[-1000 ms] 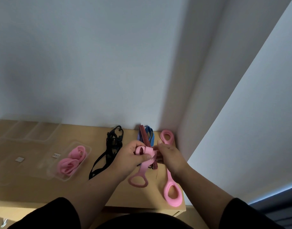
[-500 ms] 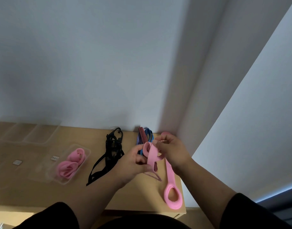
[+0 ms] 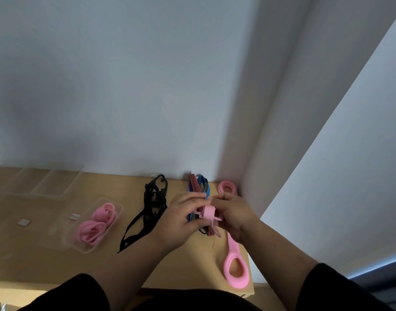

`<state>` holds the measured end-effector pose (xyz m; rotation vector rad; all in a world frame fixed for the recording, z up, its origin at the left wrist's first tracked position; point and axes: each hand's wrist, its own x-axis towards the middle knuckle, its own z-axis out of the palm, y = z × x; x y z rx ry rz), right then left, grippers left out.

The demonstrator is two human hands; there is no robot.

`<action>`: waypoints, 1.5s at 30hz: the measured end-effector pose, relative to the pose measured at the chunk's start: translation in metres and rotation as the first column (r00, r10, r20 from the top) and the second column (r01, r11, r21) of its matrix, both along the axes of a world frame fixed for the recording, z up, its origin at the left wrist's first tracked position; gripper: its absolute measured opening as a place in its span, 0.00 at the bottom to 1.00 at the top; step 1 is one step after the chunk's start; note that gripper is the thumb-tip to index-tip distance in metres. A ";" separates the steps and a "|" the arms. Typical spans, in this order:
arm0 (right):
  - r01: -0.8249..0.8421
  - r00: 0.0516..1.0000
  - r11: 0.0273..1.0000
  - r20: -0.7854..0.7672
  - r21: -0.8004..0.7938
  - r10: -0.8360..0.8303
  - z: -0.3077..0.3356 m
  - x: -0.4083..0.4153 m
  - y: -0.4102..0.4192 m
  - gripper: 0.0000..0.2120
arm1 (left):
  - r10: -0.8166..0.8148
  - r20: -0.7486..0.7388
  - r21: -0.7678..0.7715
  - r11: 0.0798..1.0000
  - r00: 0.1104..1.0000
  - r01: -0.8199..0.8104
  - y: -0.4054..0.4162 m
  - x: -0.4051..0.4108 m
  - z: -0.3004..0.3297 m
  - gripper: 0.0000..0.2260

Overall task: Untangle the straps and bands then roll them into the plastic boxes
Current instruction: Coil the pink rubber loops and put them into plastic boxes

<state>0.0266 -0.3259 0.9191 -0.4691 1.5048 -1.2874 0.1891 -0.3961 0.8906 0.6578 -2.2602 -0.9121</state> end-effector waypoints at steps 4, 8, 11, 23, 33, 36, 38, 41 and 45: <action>-0.049 0.988 0.996 -0.143 0.072 0.059 -0.004 0.000 0.003 0.10 | -0.021 0.013 0.188 0.982 1.000 0.019 0.002 -0.004 0.003 0.15; -0.091 0.979 0.990 -0.173 0.107 0.109 -0.008 0.003 0.008 0.21 | 0.128 -0.052 0.460 0.883 0.990 -0.090 0.004 -0.009 0.008 0.09; -0.050 0.995 0.997 -0.080 0.060 0.054 -0.011 0.003 0.013 0.21 | 0.272 -0.152 0.601 0.789 0.950 -0.129 0.003 -0.016 0.009 0.10; -0.007 0.850 0.993 -0.524 -0.117 -0.056 -0.019 0.003 0.032 0.06 | 0.577 -0.236 0.960 0.266 0.782 0.093 0.001 -0.031 0.016 0.05; -0.055 0.930 0.991 -0.368 -0.123 0.006 -0.018 0.004 0.032 0.11 | 0.562 -0.232 0.972 0.165 0.794 0.168 0.007 -0.027 0.005 0.10; -0.077 0.930 0.990 -0.365 -0.116 0.029 -0.016 0.006 0.031 0.07 | 0.535 -0.259 0.965 0.185 0.804 0.187 0.006 -0.025 0.003 0.12; -0.083 0.941 0.989 -0.336 -0.123 0.037 -0.018 0.007 0.029 0.03 | 0.522 -0.285 0.957 0.197 0.804 0.212 0.007 -0.024 0.002 0.11; -0.125 0.937 0.987 -0.340 -0.105 0.083 -0.022 0.011 0.025 0.02 | 0.434 -0.329 0.938 0.250 0.838 0.239 0.009 -0.025 0.004 0.10; -0.132 0.916 0.989 -0.388 -0.064 0.097 -0.024 0.014 0.022 0.05 | 0.385 -0.235 0.936 0.338 0.893 0.100 0.011 -0.023 0.003 0.08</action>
